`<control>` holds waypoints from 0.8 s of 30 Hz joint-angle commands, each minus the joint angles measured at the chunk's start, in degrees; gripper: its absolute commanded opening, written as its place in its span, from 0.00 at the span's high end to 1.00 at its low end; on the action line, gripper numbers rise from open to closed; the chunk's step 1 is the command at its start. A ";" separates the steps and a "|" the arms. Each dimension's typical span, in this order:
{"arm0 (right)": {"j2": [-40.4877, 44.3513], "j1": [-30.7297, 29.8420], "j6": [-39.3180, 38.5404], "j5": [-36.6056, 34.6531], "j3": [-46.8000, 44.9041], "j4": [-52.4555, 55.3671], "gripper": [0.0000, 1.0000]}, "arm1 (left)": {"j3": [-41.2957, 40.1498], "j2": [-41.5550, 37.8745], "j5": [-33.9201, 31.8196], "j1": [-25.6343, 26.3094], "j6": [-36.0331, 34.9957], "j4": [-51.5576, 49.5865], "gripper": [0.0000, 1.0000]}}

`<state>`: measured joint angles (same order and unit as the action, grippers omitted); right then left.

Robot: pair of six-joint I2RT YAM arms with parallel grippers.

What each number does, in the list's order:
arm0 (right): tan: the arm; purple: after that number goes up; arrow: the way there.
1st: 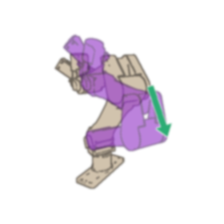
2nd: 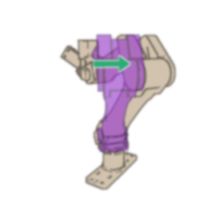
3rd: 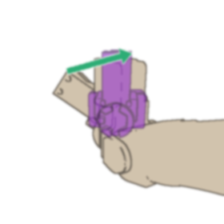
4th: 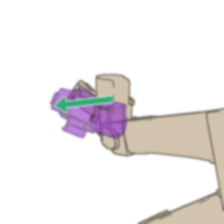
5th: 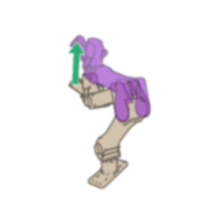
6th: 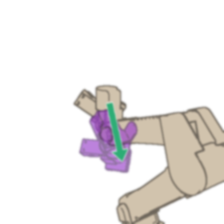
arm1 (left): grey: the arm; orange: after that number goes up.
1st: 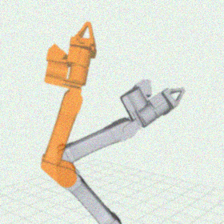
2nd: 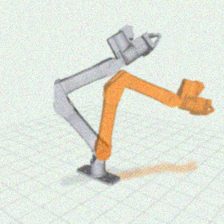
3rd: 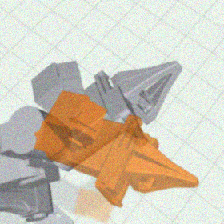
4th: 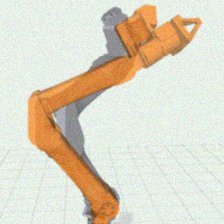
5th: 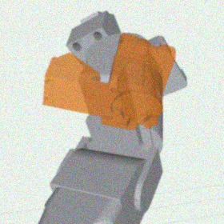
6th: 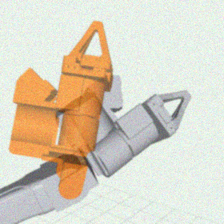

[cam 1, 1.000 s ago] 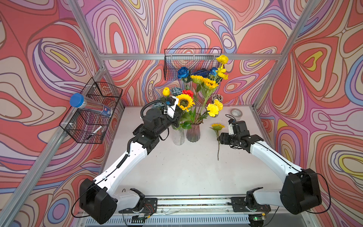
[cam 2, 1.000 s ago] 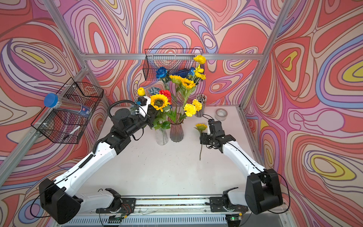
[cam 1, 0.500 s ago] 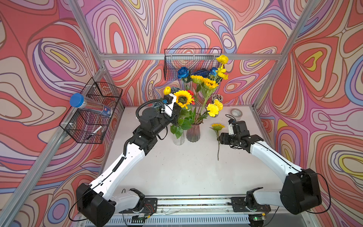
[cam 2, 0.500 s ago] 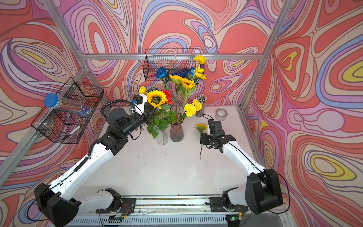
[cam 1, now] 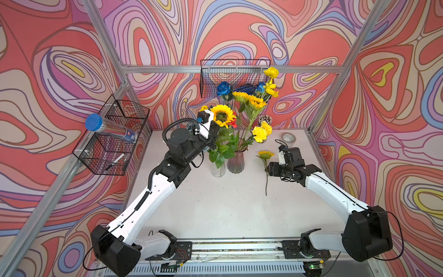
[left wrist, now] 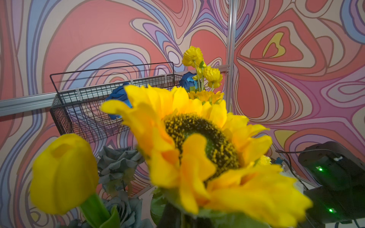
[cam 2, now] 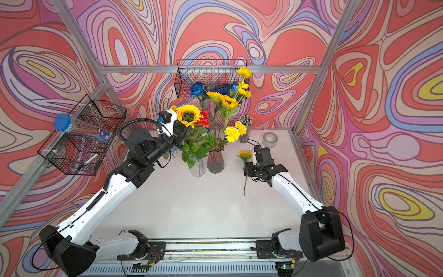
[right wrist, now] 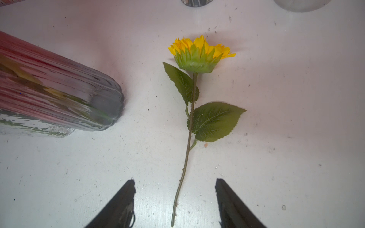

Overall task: Pick out yellow flowers from the vase
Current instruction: Pick up the flower from the vase.

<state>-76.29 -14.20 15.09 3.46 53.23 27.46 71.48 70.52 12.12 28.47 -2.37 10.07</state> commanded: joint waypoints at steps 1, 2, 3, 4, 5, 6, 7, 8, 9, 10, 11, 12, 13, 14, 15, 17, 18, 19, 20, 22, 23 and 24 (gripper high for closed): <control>0.44 0.19 -0.24 0.31 0.45 -0.12 0.32 | 2.81 -1.50 1.88 0.10 -0.49 -1.26 0.95; 0.51 0.28 -0.22 0.27 0.48 -0.17 0.32 | 3.16 -1.79 2.37 0.17 -0.24 -1.43 0.95; 0.47 0.30 -0.33 0.19 0.60 -0.22 0.32 | 3.54 -2.16 2.86 0.15 0.15 -1.53 0.96; 0.60 0.20 -0.33 0.18 0.59 -0.30 0.32 | 3.81 -2.58 3.45 0.16 0.41 -1.54 0.96; 0.61 0.26 -0.34 0.19 0.62 -0.39 0.32 | 4.16 -2.93 3.90 0.11 0.57 -1.48 0.97; 0.58 0.19 -0.33 0.31 0.62 -0.48 0.32 | 4.43 -3.22 4.20 0.17 0.69 -1.52 0.97; 0.53 0.24 -0.37 0.38 0.53 -0.48 0.32 | 4.82 -3.59 4.40 0.11 0.70 -1.55 0.97; 0.54 0.22 -0.24 0.47 0.47 -0.48 0.32 | 5.10 -3.91 4.47 0.10 0.81 -1.63 0.97; 0.56 0.25 -0.23 0.58 0.39 -0.48 0.32 | 5.47 -4.19 4.74 0.12 0.87 -1.75 0.97; 0.71 0.22 -0.24 0.58 0.31 -0.47 0.32 | 5.89 -4.64 5.05 0.10 0.92 -1.89 0.97; 0.90 0.26 -0.24 0.48 0.29 -0.48 0.32 | 6.26 -5.01 5.39 0.14 1.09 -2.10 0.98; 1.18 0.20 -0.24 0.39 0.25 -0.48 0.32 | 6.66 -5.41 5.81 0.12 1.46 -2.39 0.98; 1.46 0.29 -0.24 0.26 0.26 -0.48 0.32 | 7.03 -5.82 6.34 0.10 1.94 -2.62 0.98; 1.86 0.17 -0.33 0.02 0.26 -0.56 0.32 | 7.54 -6.35 7.08 0.14 2.46 -3.06 0.98; 2.38 0.29 -0.40 -0.18 0.12 -0.70 0.32 | 7.85 -6.67 7.98 0.12 3.08 -3.41 0.98; 3.57 0.24 -0.55 -0.40 -0.19 -1.09 0.32 | 8.29 -7.54 9.76 0.13 4.54 -4.20 0.99; 4.37 0.22 -0.62 -0.63 -0.39 -1.48 0.32 | 8.47 -7.92 10.74 0.10 5.33 -4.81 0.99; 5.11 0.15 -0.68 -0.81 -0.57 -1.77 0.32 | 8.41 -8.30 11.61 0.11 6.05 -5.25 0.99; 6.11 0.25 -0.74 -1.03 -0.85 -2.25 0.32 | 8.33 -8.68 12.68 0.14 6.91 -5.74 0.99; 8.51 0.24 -0.83 -1.33 -1.66 -3.33 0.32 | 8.54 -9.18 15.11 0.13 8.52 -6.93 0.99; 10.04 0.24 -1.06 -1.16 -2.27 -4.20 0.32 | 8.74 -9.28 16.61 0.11 9.51 -7.65 0.99; 11.60 0.28 -1.42 -0.60 -2.94 -5.19 0.32 | 9.00 -9.31 18.28 0.15 10.50 -8.12 0.99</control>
<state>-68.14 -14.20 14.63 3.18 51.96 25.36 78.89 61.73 24.32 28.47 4.25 4.64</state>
